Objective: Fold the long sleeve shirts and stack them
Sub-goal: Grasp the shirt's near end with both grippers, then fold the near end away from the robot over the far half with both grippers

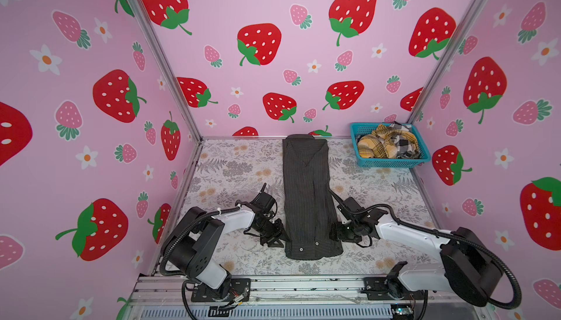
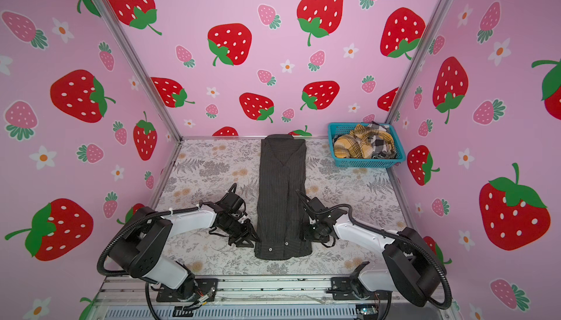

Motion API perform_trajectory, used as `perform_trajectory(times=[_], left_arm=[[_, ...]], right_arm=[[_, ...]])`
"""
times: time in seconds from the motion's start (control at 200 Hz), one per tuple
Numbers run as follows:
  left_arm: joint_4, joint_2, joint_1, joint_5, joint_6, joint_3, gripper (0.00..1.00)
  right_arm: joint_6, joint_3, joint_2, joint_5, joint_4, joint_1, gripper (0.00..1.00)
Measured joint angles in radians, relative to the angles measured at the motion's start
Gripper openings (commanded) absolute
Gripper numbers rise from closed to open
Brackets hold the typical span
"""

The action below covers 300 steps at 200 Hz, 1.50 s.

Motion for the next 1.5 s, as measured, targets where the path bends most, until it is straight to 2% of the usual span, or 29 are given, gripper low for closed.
perform_trajectory(times=[0.29, 0.34, 0.395, 0.52, 0.64, 0.72, 0.815, 0.985, 1.246, 1.396, 1.501], left_arm=[[0.050, -0.001, -0.006, 0.032, -0.007, -0.034, 0.22], [0.066, -0.001, -0.006, 0.040, -0.008, -0.041, 0.16], [0.083, -0.001, -0.006, 0.047, -0.008, -0.047, 0.00], [0.112, -0.005, -0.006, 0.058, -0.011, -0.062, 0.00], [0.116, -0.035, -0.006, 0.054, -0.024, -0.087, 0.00], [0.101, -0.063, -0.006, 0.045, -0.036, -0.106, 0.00], [0.083, -0.091, -0.006, 0.040, -0.050, -0.121, 0.00], [0.058, -0.178, -0.015, 0.045, -0.087, -0.148, 0.00], [0.012, -0.462, -0.021, 0.035, -0.210, -0.124, 0.00], [0.022, -0.440, 0.037, 0.020, -0.249, -0.048, 0.00], [0.039, -0.344, 0.130, 0.004, -0.251, 0.043, 0.00]], right_arm=[[0.062, -0.076, -0.058, -0.077, 0.078, 0.000, 0.45], [0.067, -0.083, -0.062, -0.087, 0.087, 0.001, 0.38], [0.080, -0.093, -0.067, -0.092, 0.089, 0.002, 0.30], [0.096, -0.116, -0.085, -0.101, 0.082, 0.003, 0.19], [0.110, -0.134, -0.114, -0.106, 0.062, 0.005, 0.22], [0.119, -0.142, -0.140, -0.108, 0.042, 0.007, 0.08], [0.122, -0.148, -0.177, -0.114, 0.017, 0.009, 0.00], [0.140, -0.147, -0.272, -0.122, -0.034, 0.024, 0.00], [0.161, -0.025, -0.364, -0.128, -0.131, 0.034, 0.00], [0.136, 0.132, -0.306, -0.108, -0.147, 0.015, 0.00], [0.082, 0.246, -0.210, -0.120, -0.126, -0.070, 0.00]])
